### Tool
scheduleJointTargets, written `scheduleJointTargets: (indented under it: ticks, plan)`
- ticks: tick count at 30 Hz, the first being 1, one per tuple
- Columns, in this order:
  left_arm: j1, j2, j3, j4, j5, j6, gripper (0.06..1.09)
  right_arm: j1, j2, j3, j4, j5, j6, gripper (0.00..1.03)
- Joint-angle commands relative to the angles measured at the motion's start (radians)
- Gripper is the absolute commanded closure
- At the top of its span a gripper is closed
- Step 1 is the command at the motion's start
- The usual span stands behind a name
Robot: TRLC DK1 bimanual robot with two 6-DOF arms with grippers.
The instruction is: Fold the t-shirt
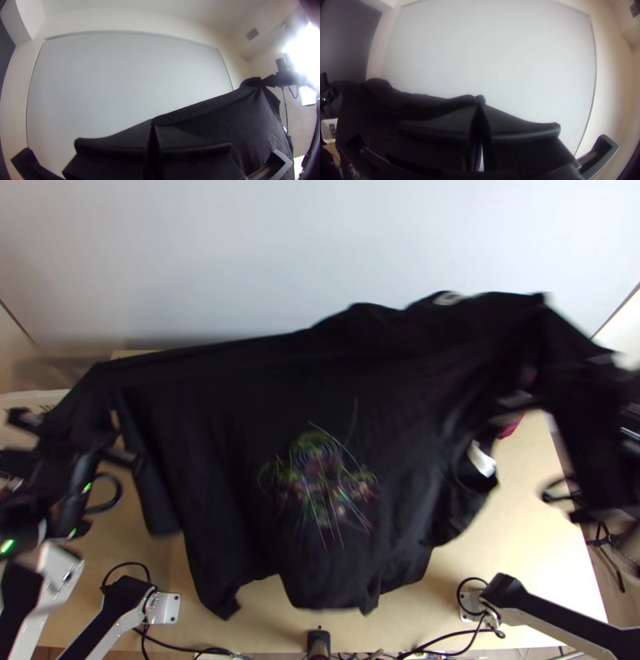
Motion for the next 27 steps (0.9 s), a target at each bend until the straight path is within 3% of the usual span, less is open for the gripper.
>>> scheduleJointTargets:
  ticks: [1, 6, 12, 21, 27]
  plan:
    - [0.009, 0.144, -0.124, 0.129, 0.012, 0.015, 1.05, -0.089, 0.128, -0.216, 0.182, -0.087, 0.004, 1.00]
    - [0.001, 0.256, -0.237, 0.251, 0.022, 0.042, 1.05, -0.168, 0.236, -0.394, 0.357, -0.122, 0.033, 1.00]
    - [0.007, 0.578, -0.274, 0.464, 0.041, 0.100, 1.05, -0.256, 0.423, -0.545, 0.550, -0.161, 0.039, 1.00]
    - [0.025, 1.134, -0.035, 0.678, 0.047, 0.173, 1.05, -0.392, 0.740, -0.474, 0.697, -0.198, 0.050, 1.00]
    - [0.061, 1.399, 0.240, 0.678, 0.018, 0.173, 1.05, -0.442, 0.955, -0.263, 0.712, -0.199, 0.051, 1.00]
